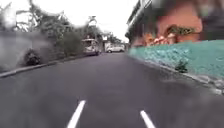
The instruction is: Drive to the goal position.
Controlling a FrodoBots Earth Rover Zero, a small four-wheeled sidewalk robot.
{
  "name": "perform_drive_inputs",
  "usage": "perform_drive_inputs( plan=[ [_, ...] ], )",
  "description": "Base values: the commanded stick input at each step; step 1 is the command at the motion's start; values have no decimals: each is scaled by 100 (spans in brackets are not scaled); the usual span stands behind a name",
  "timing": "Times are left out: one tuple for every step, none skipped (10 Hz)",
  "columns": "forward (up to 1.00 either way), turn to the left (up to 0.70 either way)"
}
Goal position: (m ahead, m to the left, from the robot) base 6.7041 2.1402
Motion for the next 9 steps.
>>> perform_drive_inputs(
  plan=[
    [70,14],
    [70,14],
    [70,14],
    [70,5],
    [70,1],
    [70,0],
    [70,0],
    [70,0],
    [70,5]
  ],
)
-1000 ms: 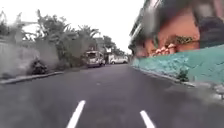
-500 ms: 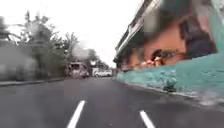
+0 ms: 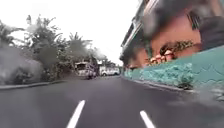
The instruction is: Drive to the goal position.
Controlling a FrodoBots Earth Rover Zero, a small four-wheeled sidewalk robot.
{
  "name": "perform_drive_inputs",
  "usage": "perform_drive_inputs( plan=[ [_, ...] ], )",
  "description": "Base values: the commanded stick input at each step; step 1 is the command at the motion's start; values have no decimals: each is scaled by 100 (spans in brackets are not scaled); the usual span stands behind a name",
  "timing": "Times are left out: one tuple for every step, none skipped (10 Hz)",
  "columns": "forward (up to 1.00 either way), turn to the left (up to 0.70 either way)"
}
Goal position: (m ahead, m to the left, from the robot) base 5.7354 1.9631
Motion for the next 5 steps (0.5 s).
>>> perform_drive_inputs(
  plan=[
    [71,8],
    [73,9],
    [75,10],
    [77,11],
    [79,12]
  ],
)
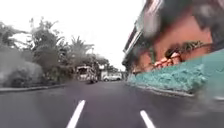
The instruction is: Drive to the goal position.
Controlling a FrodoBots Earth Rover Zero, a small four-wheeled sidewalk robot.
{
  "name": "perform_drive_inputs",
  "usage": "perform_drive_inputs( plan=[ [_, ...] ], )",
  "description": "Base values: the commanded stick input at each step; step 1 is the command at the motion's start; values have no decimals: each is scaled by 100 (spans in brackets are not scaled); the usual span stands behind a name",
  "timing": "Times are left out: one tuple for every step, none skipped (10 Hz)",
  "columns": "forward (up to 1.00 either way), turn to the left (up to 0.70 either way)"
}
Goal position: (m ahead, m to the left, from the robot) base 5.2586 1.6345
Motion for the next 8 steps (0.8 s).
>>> perform_drive_inputs(
  plan=[
    [81,13],
    [83,15],
    [85,16],
    [85,8],
    [85,7],
    [85,8],
    [85,10],
    [85,8]
  ],
)
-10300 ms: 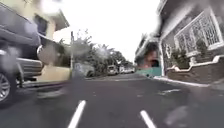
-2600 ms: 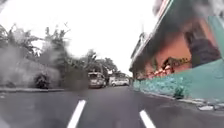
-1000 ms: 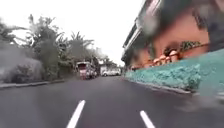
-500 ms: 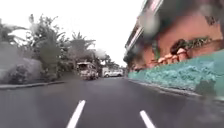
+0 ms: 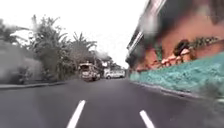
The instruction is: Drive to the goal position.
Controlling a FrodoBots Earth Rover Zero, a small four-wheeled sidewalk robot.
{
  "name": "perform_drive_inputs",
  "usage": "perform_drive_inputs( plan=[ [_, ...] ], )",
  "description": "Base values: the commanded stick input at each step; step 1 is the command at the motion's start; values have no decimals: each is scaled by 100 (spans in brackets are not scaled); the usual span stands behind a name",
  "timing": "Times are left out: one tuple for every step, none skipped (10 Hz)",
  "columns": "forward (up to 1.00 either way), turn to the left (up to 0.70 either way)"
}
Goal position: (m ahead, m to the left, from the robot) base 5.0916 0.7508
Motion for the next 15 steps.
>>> perform_drive_inputs(
  plan=[
    [85,1],
    [85,0],
    [85,0],
    [85,4],
    [85,7],
    [85,10],
    [85,8],
    [85,1],
    [85,2],
    [85,-4],
    [85,-21],
    [85,-33],
    [85,-32],
    [85,-34],
    [85,-34]
  ],
)
